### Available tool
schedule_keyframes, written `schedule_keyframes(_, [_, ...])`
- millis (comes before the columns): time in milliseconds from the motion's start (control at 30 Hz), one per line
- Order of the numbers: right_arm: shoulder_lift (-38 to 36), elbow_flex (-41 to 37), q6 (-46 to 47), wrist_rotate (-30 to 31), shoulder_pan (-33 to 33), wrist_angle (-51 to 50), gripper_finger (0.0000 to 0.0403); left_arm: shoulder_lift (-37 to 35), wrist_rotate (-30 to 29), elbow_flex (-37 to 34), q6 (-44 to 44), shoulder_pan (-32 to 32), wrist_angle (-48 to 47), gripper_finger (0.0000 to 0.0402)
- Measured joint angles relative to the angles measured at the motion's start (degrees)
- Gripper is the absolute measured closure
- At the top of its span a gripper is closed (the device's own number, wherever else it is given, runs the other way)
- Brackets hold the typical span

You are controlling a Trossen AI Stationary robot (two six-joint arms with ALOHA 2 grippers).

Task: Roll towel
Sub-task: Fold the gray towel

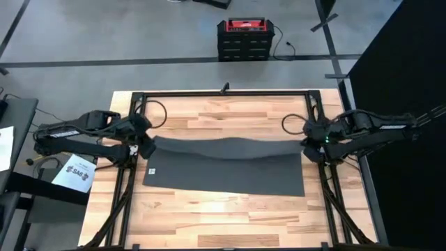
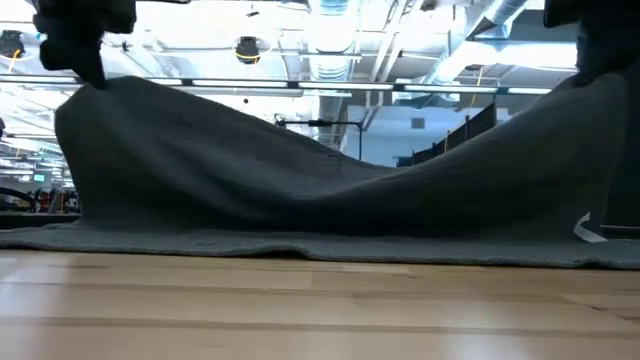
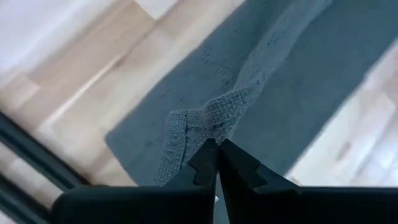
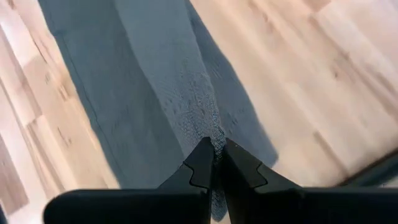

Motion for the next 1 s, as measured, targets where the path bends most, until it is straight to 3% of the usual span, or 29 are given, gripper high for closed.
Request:
schedule_keyframes(200, [0.28,-5.93,8.07,-0.01,5.58,-0.84,0.0393,0.59,0.44,-0.29,-7.50,-6.77,-5.40,0.0402])
schedule_keyframes(400, [0.32,-13.01,14.48,-1.41,9.87,-0.80,0.0393,0.92,0.90,-5.86,-9.23,-11.74,0.58,0.0401])
schedule_keyframes(633, [0.29,-15.12,18.74,-4.10,14.53,2.54,0.0393,1.02,5.60,-13.86,-12.54,-16.37,6.14,0.0402])
schedule_keyframes(1000, [3.82,-18.21,23.53,-4.33,21.34,11.64,0.0393,1.04,6.03,-17.83,-16.64,-20.78,13.44,0.0402])
